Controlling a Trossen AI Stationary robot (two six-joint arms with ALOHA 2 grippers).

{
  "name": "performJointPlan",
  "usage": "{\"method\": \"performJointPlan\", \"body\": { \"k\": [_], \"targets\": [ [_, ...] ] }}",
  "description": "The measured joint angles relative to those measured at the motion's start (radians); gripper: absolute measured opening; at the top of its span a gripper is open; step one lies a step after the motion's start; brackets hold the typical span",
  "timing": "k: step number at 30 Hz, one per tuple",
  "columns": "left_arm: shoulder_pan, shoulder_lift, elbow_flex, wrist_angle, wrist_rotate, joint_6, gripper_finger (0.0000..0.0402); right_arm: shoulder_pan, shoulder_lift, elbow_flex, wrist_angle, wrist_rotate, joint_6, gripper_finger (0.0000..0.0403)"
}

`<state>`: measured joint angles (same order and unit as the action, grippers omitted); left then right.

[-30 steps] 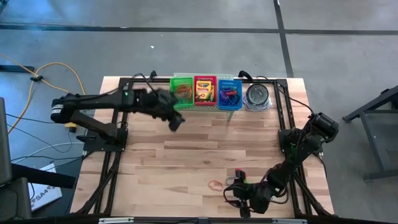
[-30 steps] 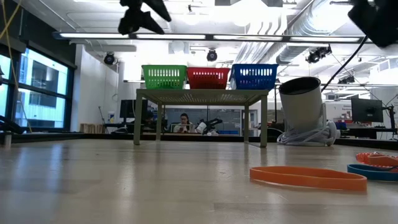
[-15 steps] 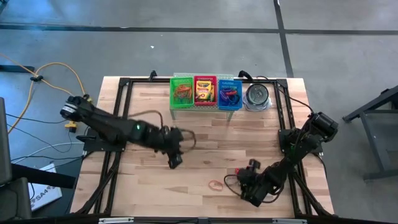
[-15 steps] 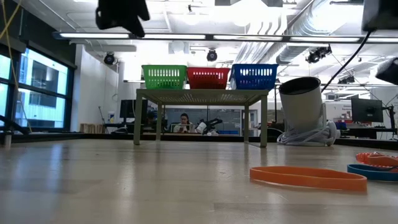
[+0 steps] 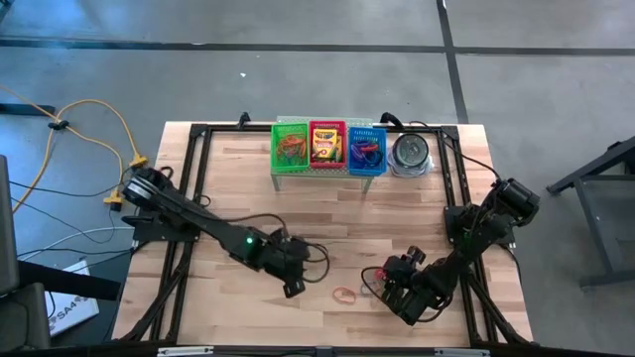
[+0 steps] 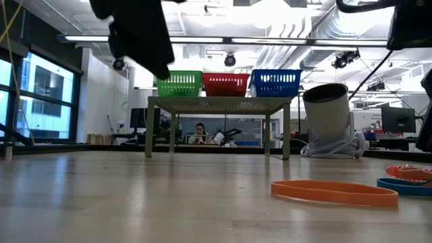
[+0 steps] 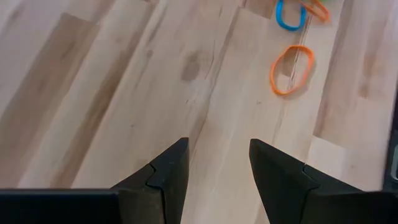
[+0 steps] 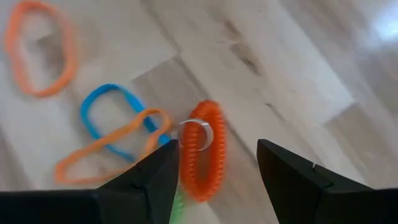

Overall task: Pick & Place Office Desk Supplies
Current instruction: Put the orange spring keychain into the blue bin on the shelf

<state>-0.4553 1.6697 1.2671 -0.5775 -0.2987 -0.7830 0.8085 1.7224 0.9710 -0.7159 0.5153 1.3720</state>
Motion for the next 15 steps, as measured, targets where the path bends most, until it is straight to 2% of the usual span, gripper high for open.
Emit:
{"method": "performJointPlan", "body": {
  "k": [6, 15],
  "targets": [
    [0.012, 0.074, 0.000, 0.017, 0.013, 0.004, 0.0163, 0.001, 0.000, -0.030, -0.042, -0.014, 0.100, 0.0205],
    [0.036, 0.082, 0.000, 0.048, 0.049, 0.005, 0.0163, 0.002, -0.004, -0.151, 0.201, -0.025, 0.063, 0.0205]
  ]
}}
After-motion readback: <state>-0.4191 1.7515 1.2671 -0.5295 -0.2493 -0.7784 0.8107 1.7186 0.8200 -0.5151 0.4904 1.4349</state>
